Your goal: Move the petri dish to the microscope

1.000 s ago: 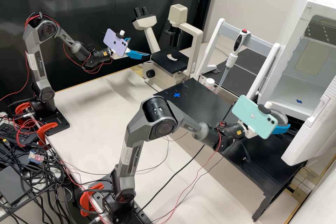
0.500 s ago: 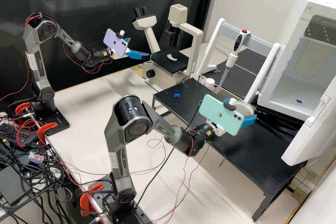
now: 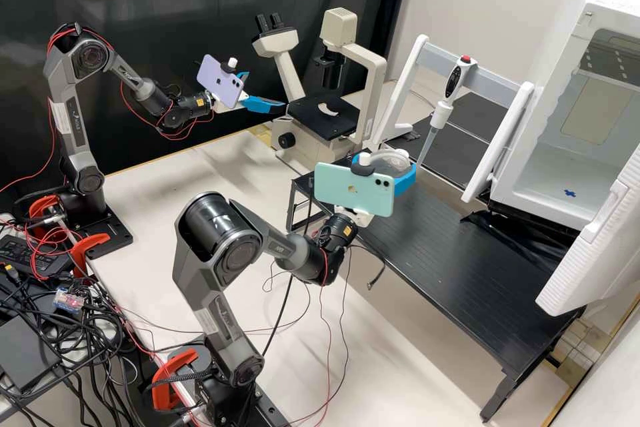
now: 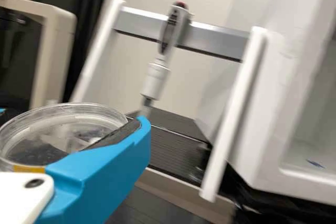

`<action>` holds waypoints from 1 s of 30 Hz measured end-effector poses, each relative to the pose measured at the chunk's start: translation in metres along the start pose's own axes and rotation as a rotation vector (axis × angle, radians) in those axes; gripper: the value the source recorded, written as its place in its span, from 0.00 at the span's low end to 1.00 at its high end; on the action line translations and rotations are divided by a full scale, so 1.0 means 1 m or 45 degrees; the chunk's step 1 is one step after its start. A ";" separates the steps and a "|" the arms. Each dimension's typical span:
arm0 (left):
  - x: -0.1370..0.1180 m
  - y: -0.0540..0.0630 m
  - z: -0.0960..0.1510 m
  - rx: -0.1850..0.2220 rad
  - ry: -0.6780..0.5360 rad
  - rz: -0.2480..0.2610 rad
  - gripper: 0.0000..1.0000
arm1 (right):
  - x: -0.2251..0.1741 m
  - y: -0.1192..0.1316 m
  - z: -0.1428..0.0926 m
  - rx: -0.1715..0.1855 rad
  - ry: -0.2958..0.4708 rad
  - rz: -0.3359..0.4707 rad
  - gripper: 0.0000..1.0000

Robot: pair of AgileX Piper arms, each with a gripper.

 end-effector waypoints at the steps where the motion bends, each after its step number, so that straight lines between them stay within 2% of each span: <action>1: 0.000 0.000 0.000 0.000 0.000 0.000 1.00 | 0.001 -0.002 -0.003 -0.006 0.014 -0.007 0.00; 15: 0.000 0.000 0.000 0.000 0.000 0.000 1.00 | 0.033 -0.058 -0.069 -0.071 0.294 -0.193 0.00; 17: 0.000 0.000 0.000 0.000 0.000 0.000 1.00 | 0.040 -0.063 -0.077 -0.084 0.310 -0.219 0.00; 20: 0.000 0.000 0.000 0.000 0.000 0.000 1.00 | 0.054 -0.070 -0.092 -0.075 0.336 -0.252 0.00; 23: 0.000 0.000 0.000 0.000 0.000 0.000 1.00 | 0.064 -0.076 -0.104 -0.086 0.352 -0.279 0.00; 27: 0.000 0.000 0.000 0.000 0.000 0.000 1.00 | 0.075 -0.082 -0.111 -0.094 0.337 -0.316 0.00; 30: 0.000 0.000 0.000 0.000 0.000 0.000 1.00 | 0.095 -0.089 -0.121 -0.067 0.316 -0.332 0.00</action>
